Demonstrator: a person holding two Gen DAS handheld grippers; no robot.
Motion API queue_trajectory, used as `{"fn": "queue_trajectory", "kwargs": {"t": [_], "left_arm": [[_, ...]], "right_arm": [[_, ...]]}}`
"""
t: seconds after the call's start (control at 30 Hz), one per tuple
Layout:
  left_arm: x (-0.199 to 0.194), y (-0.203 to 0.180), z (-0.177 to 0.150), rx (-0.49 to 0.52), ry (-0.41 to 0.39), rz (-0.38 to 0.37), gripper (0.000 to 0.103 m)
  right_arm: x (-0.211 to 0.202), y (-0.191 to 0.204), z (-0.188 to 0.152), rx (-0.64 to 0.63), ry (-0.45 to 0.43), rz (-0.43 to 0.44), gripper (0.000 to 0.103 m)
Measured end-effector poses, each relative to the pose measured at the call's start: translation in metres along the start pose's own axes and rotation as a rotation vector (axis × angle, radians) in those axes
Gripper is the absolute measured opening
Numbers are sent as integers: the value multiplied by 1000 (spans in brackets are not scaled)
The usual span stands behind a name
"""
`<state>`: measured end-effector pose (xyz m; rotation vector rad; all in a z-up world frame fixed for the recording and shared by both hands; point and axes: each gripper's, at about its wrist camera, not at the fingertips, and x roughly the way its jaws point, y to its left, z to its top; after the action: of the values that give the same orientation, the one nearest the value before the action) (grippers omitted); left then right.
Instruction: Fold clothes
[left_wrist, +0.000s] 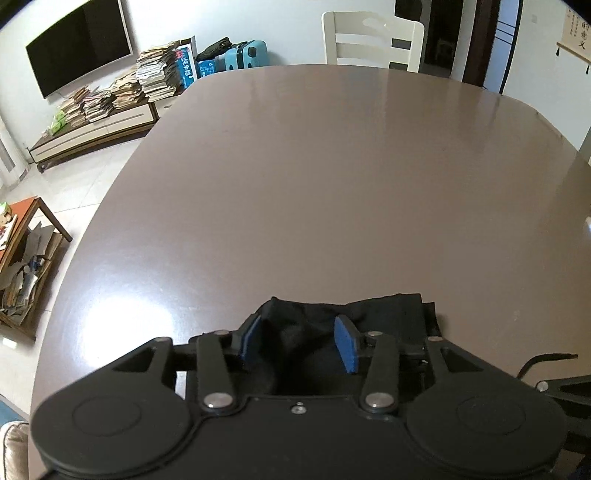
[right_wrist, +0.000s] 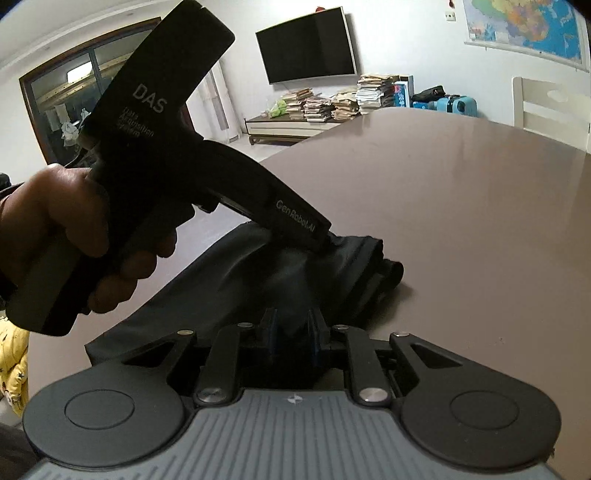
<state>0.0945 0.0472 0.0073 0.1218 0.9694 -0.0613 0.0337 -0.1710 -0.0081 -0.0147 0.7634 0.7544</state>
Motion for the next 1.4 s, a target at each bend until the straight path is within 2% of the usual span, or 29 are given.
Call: {"fn": "queue_trajectory", "kwargs": {"t": [0.2, 0.27, 0.37, 0.43, 0.47, 0.8, 0.93, 1.0, 1.07, 1.13, 1.17, 1.2, 1.33, 1.4], "left_arm": [[-5, -2, 0, -12, 10, -4, 47], [-9, -1, 0, -9, 15, 1, 49], [-6, -5, -1, 18, 32, 14, 50], [-2, -7, 0, 30, 40, 24, 50], [-1, -8, 1, 32, 42, 27, 51], [8, -14, 3, 41, 52, 37, 58], [-7, -13, 3, 42, 3, 22, 59], [-29, 2, -3, 5, -84, 32, 75], [-40, 20, -14, -38, -130, 47, 76], [-44, 34, -25, -76, -145, 57, 64], [-44, 36, -27, -82, -142, 59, 39], [-43, 42, -33, -99, -129, 62, 22], [-43, 58, -45, -209, -118, 63, 20], [-35, 62, -47, -214, -99, 53, 20]], "right_arm": [[-5, 2, 5, 5, -38, 4, 18], [-15, 10, 5, -15, -65, 47, 18], [-15, 23, 4, -49, -32, 111, 17], [-13, 31, -4, -80, 2, 119, 17], [-9, 35, -10, -103, 31, 114, 17], [-4, 47, -13, -130, 34, 88, 15], [-6, 43, -9, -70, 38, 100, 15], [-12, 34, -5, 23, 15, 110, 16], [-19, 28, -2, 63, -44, 68, 17], [-25, 19, 5, 110, -106, 16, 16], [-23, 13, 10, 130, -130, -21, 16], [-20, 9, 14, 137, -135, -54, 16], [-9, -6, 34, 147, -156, -134, 15], [4, -7, 45, 131, -165, -134, 15]]}}
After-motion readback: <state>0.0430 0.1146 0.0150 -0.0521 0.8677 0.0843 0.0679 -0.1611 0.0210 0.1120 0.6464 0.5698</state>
